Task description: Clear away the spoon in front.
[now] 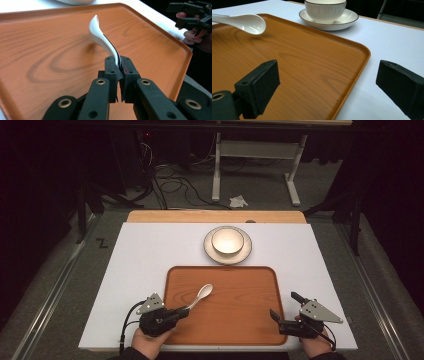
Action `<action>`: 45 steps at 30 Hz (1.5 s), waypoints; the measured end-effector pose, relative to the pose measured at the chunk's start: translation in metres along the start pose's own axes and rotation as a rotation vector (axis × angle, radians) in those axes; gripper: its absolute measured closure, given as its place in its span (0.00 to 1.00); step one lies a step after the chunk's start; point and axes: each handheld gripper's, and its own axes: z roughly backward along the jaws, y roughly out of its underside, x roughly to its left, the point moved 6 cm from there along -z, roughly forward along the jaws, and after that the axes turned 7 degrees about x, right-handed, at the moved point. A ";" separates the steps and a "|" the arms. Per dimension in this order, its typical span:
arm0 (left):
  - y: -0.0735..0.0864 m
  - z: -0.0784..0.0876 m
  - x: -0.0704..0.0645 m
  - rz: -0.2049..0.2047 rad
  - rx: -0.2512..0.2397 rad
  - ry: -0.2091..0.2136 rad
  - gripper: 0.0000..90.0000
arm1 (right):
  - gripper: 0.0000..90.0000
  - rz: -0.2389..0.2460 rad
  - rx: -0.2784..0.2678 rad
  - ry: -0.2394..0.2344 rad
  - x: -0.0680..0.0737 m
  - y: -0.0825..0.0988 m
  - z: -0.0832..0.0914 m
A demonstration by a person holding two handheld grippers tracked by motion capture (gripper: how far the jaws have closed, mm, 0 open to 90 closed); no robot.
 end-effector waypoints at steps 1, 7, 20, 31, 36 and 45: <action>0.001 -0.001 0.000 0.002 0.004 0.000 0.95 | 0.06 0.000 0.000 0.000 0.000 0.000 0.000; 0.005 -0.004 0.001 0.016 0.024 0.009 0.95 | 0.06 0.000 -0.001 -0.001 0.000 0.000 0.000; 0.011 -0.003 0.005 0.050 0.037 0.019 0.95 | 0.06 -0.002 -0.004 -0.002 0.000 -0.001 0.001; 0.007 0.008 0.008 0.045 -0.022 -0.101 0.47 | 0.06 0.000 -0.006 -0.003 0.001 -0.001 0.001; 0.007 0.007 0.007 0.031 -0.003 -0.129 0.47 | 0.06 0.001 -0.005 -0.005 0.001 -0.001 0.001; 0.012 0.001 0.004 -0.049 0.143 -0.211 1.00 | 0.06 0.003 -0.005 -0.005 0.002 -0.001 0.001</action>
